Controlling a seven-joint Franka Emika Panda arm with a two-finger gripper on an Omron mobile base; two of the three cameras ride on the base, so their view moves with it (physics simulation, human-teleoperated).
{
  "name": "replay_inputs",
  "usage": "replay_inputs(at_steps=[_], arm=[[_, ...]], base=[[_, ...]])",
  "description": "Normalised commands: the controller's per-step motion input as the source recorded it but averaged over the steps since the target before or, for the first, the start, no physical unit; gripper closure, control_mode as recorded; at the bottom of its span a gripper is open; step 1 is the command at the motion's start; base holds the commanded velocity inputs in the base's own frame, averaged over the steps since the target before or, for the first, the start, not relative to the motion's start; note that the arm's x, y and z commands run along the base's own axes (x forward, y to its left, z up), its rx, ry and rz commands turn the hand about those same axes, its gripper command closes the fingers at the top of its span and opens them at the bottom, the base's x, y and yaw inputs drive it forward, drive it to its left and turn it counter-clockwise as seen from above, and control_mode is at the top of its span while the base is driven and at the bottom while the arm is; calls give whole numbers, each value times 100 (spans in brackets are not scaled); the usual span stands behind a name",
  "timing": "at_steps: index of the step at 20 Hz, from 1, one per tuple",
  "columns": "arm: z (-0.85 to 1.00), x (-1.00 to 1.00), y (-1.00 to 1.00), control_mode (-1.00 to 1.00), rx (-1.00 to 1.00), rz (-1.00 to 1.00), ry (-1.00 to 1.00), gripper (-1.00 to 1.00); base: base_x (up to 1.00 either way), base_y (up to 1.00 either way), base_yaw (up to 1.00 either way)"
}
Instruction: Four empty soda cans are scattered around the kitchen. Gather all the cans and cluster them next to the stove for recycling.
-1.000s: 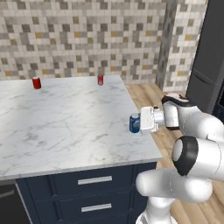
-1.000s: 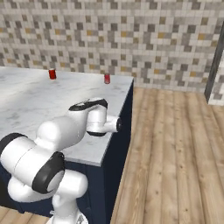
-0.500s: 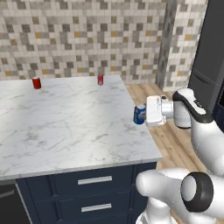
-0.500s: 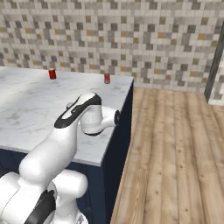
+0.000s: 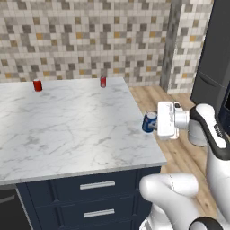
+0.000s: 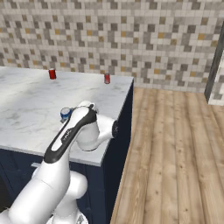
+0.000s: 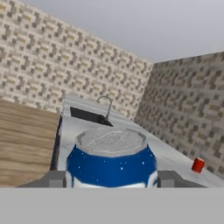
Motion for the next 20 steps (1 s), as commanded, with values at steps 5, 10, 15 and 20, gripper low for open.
replay_inputs(at_steps=[5,10,15,20], arm=[[0,0,0,100,0,0,-1,100],[0,0,0,100,0,0,0,100],[0,0,0,100,0,0,0,100],[0,0,0,100,0,0,0,100]], base=[[-1,0,0],[-70,0,3],[-92,0,13],[-35,16,24]])
